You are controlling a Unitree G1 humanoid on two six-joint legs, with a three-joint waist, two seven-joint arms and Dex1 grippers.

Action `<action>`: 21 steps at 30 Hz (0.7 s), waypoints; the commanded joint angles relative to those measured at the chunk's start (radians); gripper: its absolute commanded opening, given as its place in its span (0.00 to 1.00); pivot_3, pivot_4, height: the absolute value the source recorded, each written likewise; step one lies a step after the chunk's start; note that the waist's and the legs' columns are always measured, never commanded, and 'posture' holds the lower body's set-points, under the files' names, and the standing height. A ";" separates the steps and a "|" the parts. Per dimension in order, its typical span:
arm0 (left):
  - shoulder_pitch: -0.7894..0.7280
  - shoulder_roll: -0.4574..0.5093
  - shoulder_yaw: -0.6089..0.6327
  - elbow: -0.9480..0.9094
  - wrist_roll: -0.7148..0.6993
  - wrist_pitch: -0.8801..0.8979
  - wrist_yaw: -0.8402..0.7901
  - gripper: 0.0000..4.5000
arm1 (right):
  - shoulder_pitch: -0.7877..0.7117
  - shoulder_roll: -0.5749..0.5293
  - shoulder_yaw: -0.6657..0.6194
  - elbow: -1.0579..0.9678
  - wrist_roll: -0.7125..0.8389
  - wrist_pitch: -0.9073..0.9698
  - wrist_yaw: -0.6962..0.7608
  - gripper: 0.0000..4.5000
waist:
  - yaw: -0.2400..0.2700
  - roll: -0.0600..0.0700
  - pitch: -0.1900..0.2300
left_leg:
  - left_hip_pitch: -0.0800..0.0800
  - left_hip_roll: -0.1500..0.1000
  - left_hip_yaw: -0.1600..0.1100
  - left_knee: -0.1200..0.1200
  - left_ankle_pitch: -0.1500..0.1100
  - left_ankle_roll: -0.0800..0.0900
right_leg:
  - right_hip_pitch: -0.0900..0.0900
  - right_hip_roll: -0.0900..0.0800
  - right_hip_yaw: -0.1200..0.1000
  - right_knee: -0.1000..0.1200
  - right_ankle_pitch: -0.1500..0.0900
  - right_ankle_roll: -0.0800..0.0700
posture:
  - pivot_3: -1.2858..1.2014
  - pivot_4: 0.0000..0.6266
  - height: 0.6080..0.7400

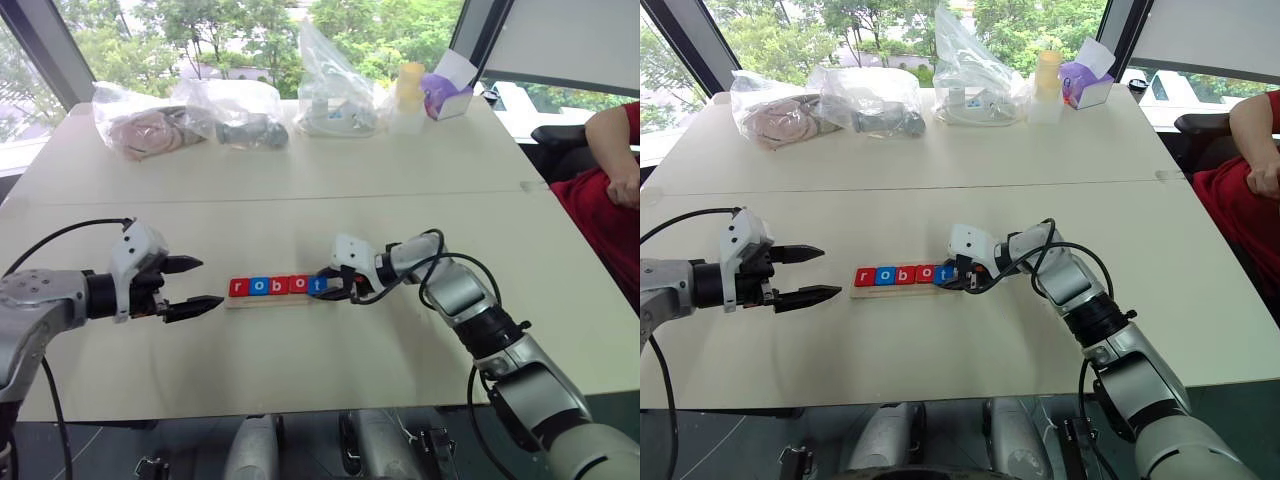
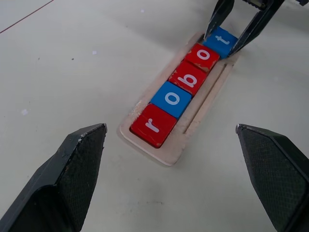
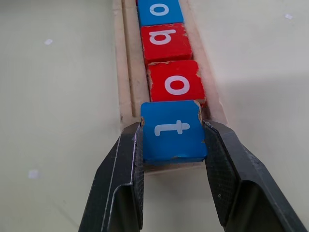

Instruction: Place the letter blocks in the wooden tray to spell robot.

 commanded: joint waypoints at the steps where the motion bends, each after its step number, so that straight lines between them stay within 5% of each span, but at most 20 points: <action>1: -0.002 -0.001 0.028 -0.025 -0.009 -0.009 0.006 1.00 | -0.006 0.015 -0.002 -0.024 0.003 -0.031 -0.010 0.26 | 0.000 0.000 0.000 | 0.000 0.000 0.000 0.000 0.000 0.000 | 0.000 0.000 0.000 0.000 0.000 0.000 | 0.52 0.24 1.00; 21: -0.001 -0.016 -0.001 -0.039 -0.001 -0.009 0.027 1.00 | -0.028 0.045 0.000 0.083 -0.042 -0.158 -0.042 0.26 | -0.002 0.000 0.000 | 0.000 0.000 0.000 0.000 0.000 0.000 | 0.000 0.000 0.000 0.000 0.000 0.000 | 0.52 0.24 1.00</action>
